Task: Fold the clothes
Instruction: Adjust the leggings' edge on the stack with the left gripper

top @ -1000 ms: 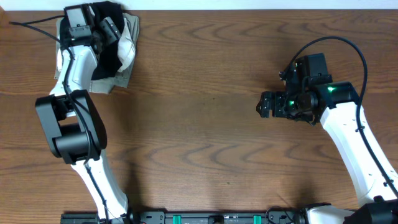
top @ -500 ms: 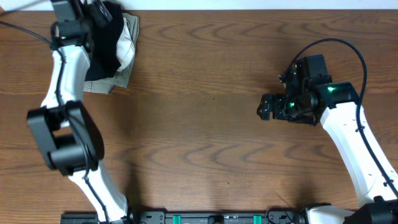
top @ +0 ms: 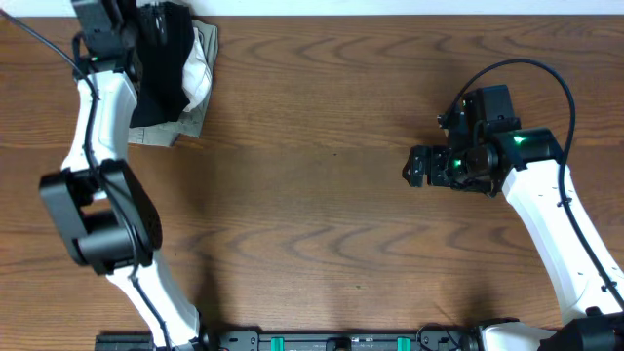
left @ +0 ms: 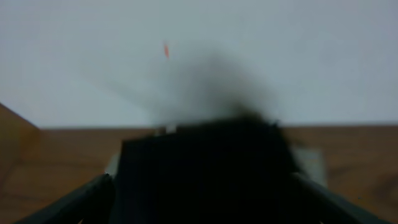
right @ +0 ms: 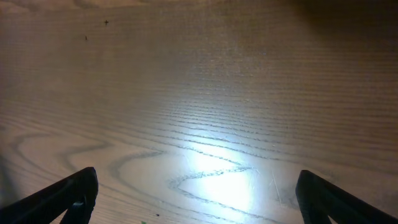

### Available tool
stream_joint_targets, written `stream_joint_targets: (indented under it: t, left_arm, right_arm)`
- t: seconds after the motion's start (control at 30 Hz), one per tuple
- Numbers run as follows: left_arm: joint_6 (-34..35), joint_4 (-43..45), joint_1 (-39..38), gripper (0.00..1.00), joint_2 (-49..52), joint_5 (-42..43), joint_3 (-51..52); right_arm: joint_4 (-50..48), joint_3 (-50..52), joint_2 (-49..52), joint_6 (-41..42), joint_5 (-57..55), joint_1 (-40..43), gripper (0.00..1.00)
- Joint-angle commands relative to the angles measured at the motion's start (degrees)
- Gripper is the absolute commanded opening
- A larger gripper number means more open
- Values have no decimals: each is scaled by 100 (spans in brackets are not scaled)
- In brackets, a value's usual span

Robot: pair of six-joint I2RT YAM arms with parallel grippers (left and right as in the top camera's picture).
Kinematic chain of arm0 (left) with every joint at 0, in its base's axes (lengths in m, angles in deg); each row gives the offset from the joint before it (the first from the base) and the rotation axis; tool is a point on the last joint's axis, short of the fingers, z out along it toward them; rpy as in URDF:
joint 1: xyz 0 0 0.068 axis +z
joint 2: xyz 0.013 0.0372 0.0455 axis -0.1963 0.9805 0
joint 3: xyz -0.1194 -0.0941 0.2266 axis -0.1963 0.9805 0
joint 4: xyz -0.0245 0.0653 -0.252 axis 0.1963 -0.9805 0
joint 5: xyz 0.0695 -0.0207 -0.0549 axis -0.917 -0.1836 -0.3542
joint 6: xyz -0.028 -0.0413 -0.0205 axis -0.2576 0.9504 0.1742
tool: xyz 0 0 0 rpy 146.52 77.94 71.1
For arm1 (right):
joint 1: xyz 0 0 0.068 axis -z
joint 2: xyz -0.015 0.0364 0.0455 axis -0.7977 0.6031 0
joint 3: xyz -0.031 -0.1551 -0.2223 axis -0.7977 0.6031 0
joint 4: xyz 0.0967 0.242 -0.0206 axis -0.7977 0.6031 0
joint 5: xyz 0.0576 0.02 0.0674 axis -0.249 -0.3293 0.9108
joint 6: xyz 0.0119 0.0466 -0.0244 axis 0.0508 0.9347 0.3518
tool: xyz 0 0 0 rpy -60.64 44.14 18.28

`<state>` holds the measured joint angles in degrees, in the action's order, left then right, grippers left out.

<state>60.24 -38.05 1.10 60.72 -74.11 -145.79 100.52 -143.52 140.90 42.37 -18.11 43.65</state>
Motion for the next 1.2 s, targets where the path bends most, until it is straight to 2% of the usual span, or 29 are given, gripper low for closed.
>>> stream_joint_targets:
  t: [0.0,0.3,0.47,0.63,0.77,1.17]
  left_arm:
    - [-304,68,166,89,466,-133,11]
    - [-299,133,341,90,1438,-133,11]
    - [-299,555,341,90,1329,-131,11]
    - [-87,756,337,91,693,-129,11]
    - [479,490,350,98,258,-127,11]
    - [479,-820,400,98,-37,-131,11]
  right_arm:
    - [31,2,4,-81,-15,-57,99]
    - [109,2,4,-76,-13,-57,99]
    - [118,2,4,-76,-11,-57,99]
    - [214,2,4,-79,-13,-57,99]
    - [186,2,4,-76,-11,-57,99]
    - [232,2,4,-127,-13,-57,99]
